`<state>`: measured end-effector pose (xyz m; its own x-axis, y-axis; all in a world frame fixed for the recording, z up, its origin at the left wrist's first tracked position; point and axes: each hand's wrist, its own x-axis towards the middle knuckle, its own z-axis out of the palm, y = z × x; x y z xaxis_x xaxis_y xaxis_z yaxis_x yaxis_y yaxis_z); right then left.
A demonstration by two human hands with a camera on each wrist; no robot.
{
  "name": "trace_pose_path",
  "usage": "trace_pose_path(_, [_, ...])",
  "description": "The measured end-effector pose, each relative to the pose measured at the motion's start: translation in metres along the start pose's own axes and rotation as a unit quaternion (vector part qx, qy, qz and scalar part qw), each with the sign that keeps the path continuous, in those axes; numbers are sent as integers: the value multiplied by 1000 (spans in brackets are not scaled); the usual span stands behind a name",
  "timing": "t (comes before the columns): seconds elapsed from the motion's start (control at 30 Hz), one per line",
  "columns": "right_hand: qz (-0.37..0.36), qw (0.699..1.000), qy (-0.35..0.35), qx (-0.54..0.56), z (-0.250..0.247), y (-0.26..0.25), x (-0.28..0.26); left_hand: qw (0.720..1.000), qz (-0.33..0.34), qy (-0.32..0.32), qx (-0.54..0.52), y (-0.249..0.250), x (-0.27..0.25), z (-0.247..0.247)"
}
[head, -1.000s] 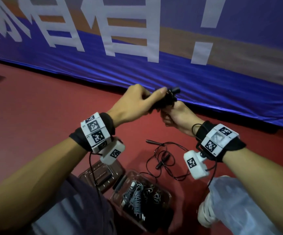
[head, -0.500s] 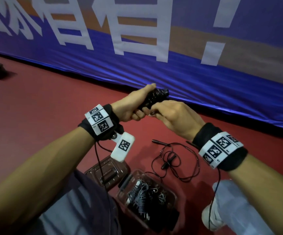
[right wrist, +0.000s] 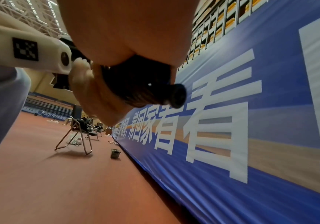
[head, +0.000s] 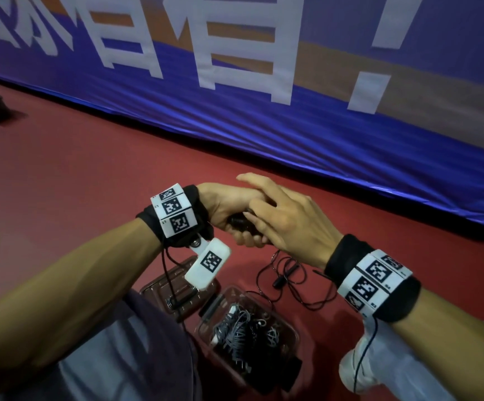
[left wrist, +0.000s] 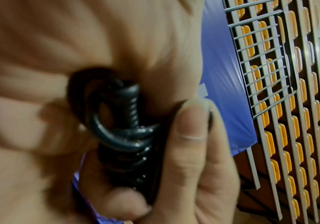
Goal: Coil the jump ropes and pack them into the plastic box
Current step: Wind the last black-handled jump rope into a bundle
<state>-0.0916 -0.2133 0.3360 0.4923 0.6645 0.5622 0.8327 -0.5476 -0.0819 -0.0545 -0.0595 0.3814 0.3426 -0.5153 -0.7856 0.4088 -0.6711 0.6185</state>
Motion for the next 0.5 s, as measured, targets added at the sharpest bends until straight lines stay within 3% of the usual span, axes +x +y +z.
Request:
trace_pose_path(0.17, [58,998,25,9,7,-4,-3,976,110,88,-164,-6,8,9])
trace_pose_path(0.23, [120,991,52,41,11,-4,-3,948,119,135,-264,-3,10,17])
trace_pose_path(0.33, [204,970,95,88,18,-7,-5,895,140,142,-398,-2,17,25])
trace_pose_path(0.5, [248,955,144,75,21,-14,-5,857,108,154,-480,2,18,27])
